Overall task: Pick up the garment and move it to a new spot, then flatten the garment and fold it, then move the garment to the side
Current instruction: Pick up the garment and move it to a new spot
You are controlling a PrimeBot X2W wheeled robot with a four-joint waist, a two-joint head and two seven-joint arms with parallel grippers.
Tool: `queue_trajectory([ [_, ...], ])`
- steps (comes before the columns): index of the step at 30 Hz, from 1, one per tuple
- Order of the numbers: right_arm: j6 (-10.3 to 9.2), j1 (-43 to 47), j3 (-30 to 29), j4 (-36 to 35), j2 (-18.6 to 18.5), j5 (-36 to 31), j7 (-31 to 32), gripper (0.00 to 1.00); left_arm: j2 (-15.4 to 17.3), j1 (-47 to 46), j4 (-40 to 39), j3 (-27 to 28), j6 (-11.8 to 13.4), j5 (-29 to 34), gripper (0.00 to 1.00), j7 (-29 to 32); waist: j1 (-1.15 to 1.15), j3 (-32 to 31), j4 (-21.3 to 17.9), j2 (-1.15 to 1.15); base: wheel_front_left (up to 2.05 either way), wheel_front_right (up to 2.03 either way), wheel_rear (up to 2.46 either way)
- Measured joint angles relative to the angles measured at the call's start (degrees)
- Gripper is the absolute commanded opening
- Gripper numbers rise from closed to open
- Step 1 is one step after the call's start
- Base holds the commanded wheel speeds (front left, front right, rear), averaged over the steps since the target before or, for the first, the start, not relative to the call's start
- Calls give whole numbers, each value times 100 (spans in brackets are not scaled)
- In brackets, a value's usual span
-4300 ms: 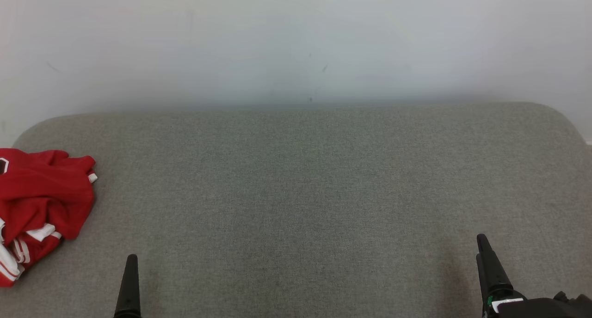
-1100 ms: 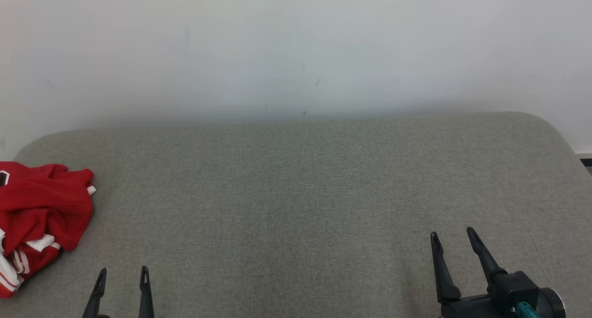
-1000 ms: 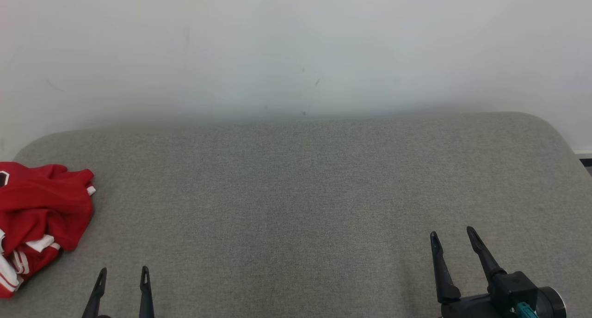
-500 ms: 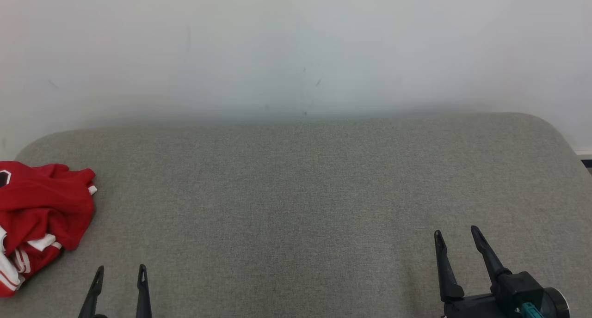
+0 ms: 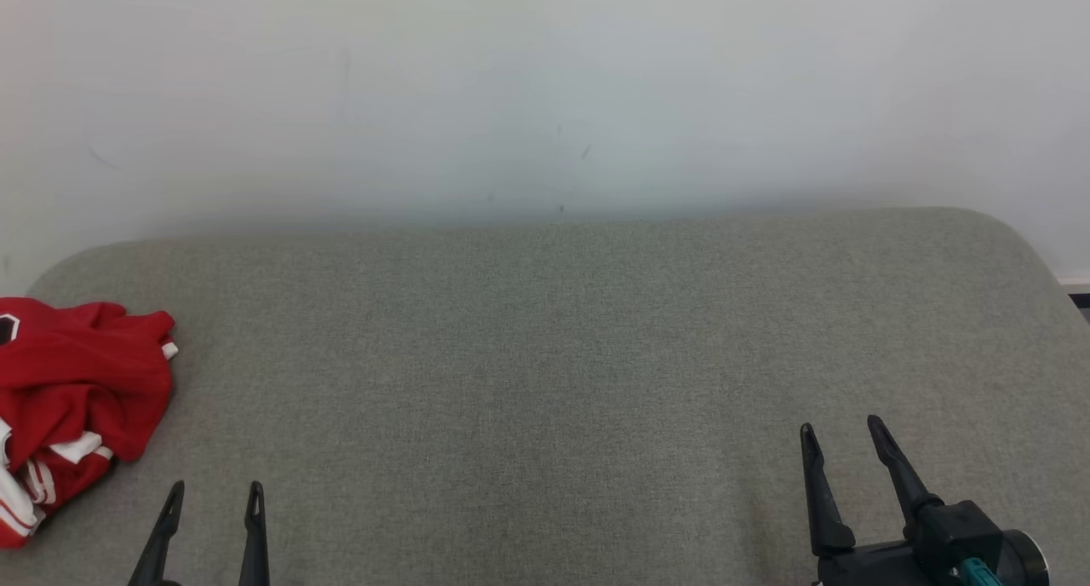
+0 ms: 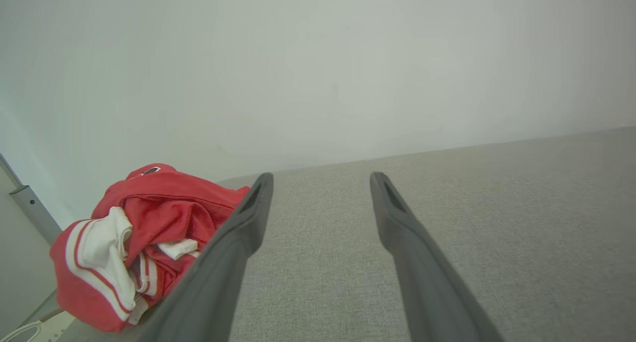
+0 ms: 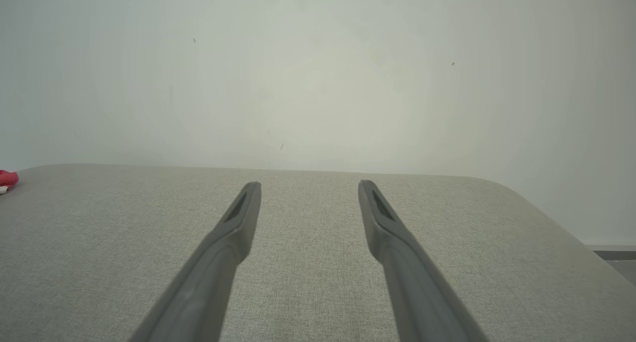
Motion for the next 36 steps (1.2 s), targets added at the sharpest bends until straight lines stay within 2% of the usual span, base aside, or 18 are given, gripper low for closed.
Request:
queue_trajectory([
  [7, 0, 38, 11, -15, 0, 24, 0, 100, -12, 24, -42, 19, -144, -5, 100, 0, 0, 23, 9, 0, 0, 0, 0],
  [30, 0, 59, 22, 25, 0, 98, 0, 100, -230, 33, -7, 361, -156, -5, 100, 0, 0, -40, 43, 0, 0, 0, 0],
  [36, 0, 97, -8, 14, -1, 111, -1, 100, -253, 39, -9, 428, -199, 9, 100, 0, 0, -54, 153, 0, 0, 0, 0],
])
